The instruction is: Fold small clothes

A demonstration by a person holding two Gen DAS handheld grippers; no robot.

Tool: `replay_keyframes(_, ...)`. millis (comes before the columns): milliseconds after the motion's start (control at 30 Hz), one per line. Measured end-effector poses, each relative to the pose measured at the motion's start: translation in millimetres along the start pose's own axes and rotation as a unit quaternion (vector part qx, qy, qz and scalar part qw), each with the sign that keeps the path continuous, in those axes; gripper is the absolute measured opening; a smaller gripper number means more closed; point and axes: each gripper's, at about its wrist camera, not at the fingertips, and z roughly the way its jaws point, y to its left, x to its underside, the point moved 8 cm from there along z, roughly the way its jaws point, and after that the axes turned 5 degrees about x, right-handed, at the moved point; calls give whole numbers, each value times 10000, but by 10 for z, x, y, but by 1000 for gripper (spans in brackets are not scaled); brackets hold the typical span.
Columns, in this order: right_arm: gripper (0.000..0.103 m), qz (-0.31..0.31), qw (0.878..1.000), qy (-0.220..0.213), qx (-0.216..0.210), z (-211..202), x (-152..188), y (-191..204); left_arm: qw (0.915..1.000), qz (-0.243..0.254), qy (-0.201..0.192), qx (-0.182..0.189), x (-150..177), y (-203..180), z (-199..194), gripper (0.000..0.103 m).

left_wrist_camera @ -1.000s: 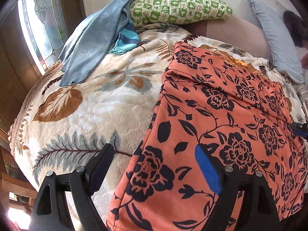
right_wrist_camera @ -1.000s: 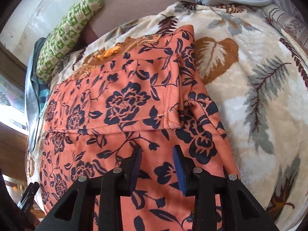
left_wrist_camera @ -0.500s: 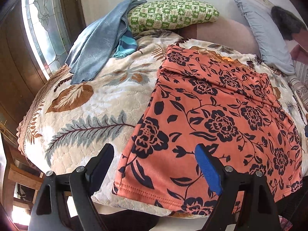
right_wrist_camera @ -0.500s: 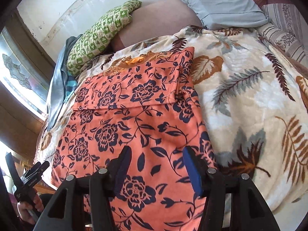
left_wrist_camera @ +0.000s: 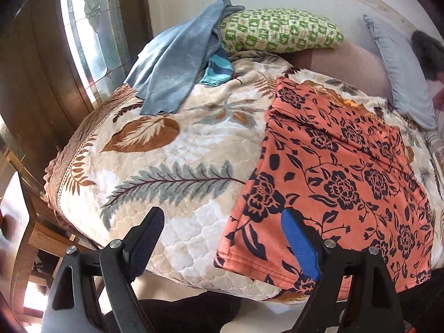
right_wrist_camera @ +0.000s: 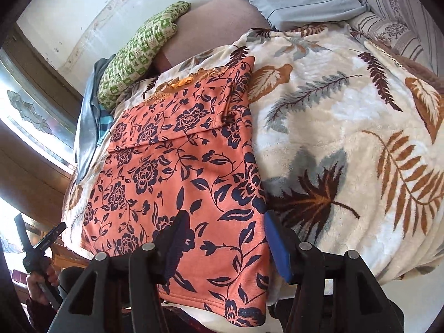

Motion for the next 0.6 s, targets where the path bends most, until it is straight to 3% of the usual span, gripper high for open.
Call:
replay_keyframes(100,59,-7,9999,-53,-164,-63,48,26,9997,-213,79,-12,-32,227,-45,86)
replay_keyframes(233,59,78,9994,21,-340,-47,155,37,9974,-558,347,287,22,336,-9,86)
replay_keyframes(367,59,179,9989,78,-418,-42,210,13,9943,-536,643,666,98,163,152,86)
replay_keyframes(600,59,221,9988,36,-438,-137,220,2,9855,-721,1212,945,239,42,599,85)
